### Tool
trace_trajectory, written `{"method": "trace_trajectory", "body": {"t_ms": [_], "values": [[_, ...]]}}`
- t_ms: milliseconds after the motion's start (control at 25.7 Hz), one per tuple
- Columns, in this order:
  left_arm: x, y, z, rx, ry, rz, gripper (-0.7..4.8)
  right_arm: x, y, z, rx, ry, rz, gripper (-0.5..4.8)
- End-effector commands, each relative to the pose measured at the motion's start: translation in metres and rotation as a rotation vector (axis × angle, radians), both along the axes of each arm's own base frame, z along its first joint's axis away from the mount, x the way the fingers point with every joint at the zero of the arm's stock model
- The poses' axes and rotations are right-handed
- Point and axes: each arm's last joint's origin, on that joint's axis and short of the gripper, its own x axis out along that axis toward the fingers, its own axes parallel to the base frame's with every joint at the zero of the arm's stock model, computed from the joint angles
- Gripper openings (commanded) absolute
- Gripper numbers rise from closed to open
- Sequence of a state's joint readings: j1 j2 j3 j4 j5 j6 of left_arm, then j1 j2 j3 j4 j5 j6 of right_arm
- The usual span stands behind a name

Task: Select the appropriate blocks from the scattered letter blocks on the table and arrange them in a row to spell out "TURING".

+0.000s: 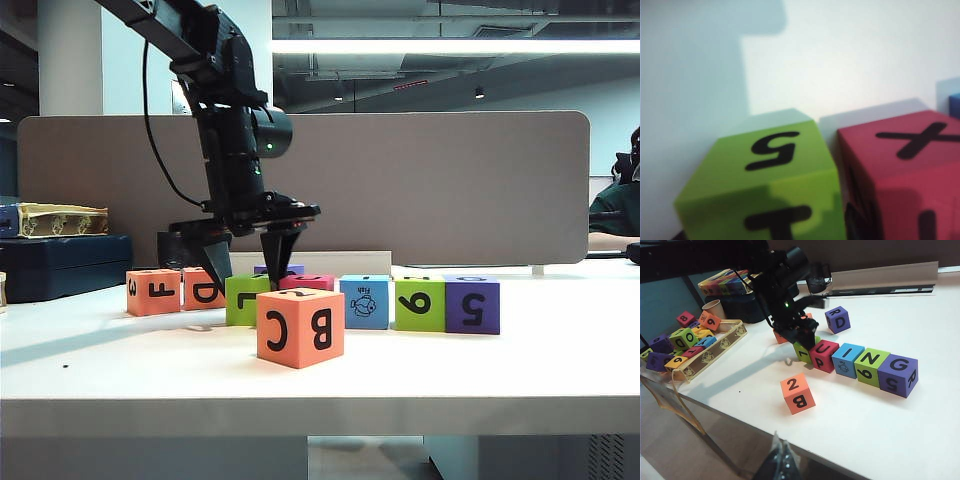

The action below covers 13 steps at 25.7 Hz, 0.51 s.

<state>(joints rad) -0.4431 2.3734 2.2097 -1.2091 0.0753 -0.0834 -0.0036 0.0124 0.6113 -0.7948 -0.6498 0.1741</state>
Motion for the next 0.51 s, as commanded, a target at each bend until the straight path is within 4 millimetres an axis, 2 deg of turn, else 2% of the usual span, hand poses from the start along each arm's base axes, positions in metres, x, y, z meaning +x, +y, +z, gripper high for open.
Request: {"method": "trace_trajectory", "body": {"t_ms": [39, 506], "values": [[-0.0036, -0.0081, 0.0004, -0.008, 0.002, -0.018, 3.09, -0.0021, 0.0000, 0.0018, -0.003, -0.025, -0.001, -0.01], [-0.0069, -0.0093, 0.0011, 0.002, 0.021, -0.025, 3.14, -0.0021, 0.0000, 0.0018, -0.003, -0.025, -0.001, -0.01]]}}
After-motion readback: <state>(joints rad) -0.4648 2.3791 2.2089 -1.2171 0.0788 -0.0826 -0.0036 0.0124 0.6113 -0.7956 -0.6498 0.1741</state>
